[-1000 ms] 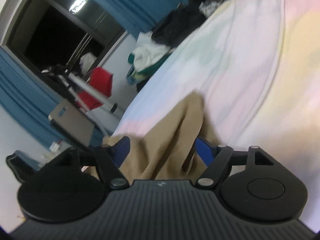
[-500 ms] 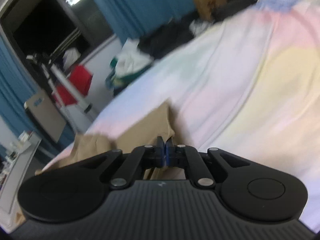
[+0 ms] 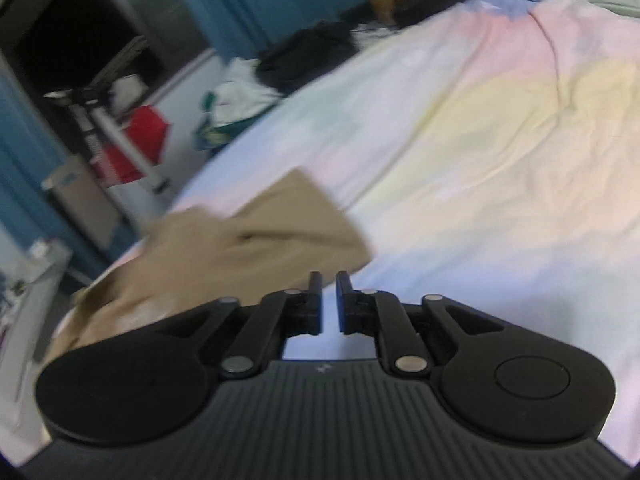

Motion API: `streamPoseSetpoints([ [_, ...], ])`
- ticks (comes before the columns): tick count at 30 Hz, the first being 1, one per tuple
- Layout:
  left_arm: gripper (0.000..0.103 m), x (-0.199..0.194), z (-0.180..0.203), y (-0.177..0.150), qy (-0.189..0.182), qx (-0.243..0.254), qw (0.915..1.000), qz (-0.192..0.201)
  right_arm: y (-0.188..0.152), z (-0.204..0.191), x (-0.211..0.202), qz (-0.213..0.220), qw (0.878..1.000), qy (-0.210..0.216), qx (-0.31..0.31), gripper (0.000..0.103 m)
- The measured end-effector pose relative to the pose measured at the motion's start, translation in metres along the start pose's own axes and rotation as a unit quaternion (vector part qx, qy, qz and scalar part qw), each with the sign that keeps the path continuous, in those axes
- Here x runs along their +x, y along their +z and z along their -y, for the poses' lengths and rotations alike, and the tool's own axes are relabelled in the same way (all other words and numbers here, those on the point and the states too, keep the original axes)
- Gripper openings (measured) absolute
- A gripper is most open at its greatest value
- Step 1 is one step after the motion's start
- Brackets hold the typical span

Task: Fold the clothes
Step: 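Release the T-shirt and move the right tool toward the left tool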

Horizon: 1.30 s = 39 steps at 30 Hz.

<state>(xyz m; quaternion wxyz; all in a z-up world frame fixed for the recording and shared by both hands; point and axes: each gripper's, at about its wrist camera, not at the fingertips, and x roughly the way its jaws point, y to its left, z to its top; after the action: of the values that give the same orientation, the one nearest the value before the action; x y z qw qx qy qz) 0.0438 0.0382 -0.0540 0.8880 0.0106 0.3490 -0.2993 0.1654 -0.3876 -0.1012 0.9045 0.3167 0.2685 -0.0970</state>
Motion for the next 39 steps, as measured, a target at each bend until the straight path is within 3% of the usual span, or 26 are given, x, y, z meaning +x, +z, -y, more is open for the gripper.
streamPoseSetpoints([
  [2,0.057,-0.001,0.013,-0.008,-0.016,0.026,0.9995,-0.004,-0.016,-0.013,-0.034,0.004,1.000,0.027,-0.009,0.068],
  [4,0.057,-0.003,0.029,-0.017,-0.033,0.059,0.9977,-0.009,-0.032,-0.023,-0.065,0.015,0.998,0.052,-0.019,0.076],
  [8,0.057,-0.001,0.069,-0.043,-0.067,0.141,0.9873,-0.026,-0.061,-0.034,-0.103,0.026,0.998,0.049,-0.044,0.076],
  [12,0.055,0.014,0.109,-0.065,-0.080,0.217,0.9716,-0.050,-0.073,-0.031,-0.124,0.041,0.997,0.036,-0.058,0.076],
  [16,0.055,0.033,0.128,-0.075,-0.087,0.247,0.9635,-0.055,-0.079,-0.023,-0.139,0.052,0.996,0.040,-0.053,0.076],
  [19,0.055,0.049,0.136,-0.080,-0.071,0.259,0.9616,-0.056,-0.082,-0.018,-0.129,0.042,0.997,0.014,-0.057,0.076],
  [23,0.055,0.065,0.150,-0.089,-0.082,0.288,0.9522,-0.062,-0.079,-0.008,-0.114,0.026,0.999,0.004,-0.028,0.076],
  [28,0.051,0.086,0.156,-0.087,-0.069,0.287,0.9544,-0.047,-0.078,0.001,-0.112,0.027,1.000,0.005,-0.012,0.076],
  [33,0.007,0.091,0.157,-0.082,-0.084,0.269,0.9587,-0.036,-0.074,0.014,-0.111,0.033,0.999,0.006,0.017,0.076],
  [37,0.005,0.082,0.152,-0.069,-0.099,0.235,0.9667,-0.019,-0.070,0.024,-0.116,0.048,0.998,0.007,0.042,0.076],
  [39,0.004,0.076,0.156,-0.063,-0.116,0.228,0.9665,-0.015,-0.068,0.027,-0.120,0.062,0.997,0.007,0.047,0.076],
])
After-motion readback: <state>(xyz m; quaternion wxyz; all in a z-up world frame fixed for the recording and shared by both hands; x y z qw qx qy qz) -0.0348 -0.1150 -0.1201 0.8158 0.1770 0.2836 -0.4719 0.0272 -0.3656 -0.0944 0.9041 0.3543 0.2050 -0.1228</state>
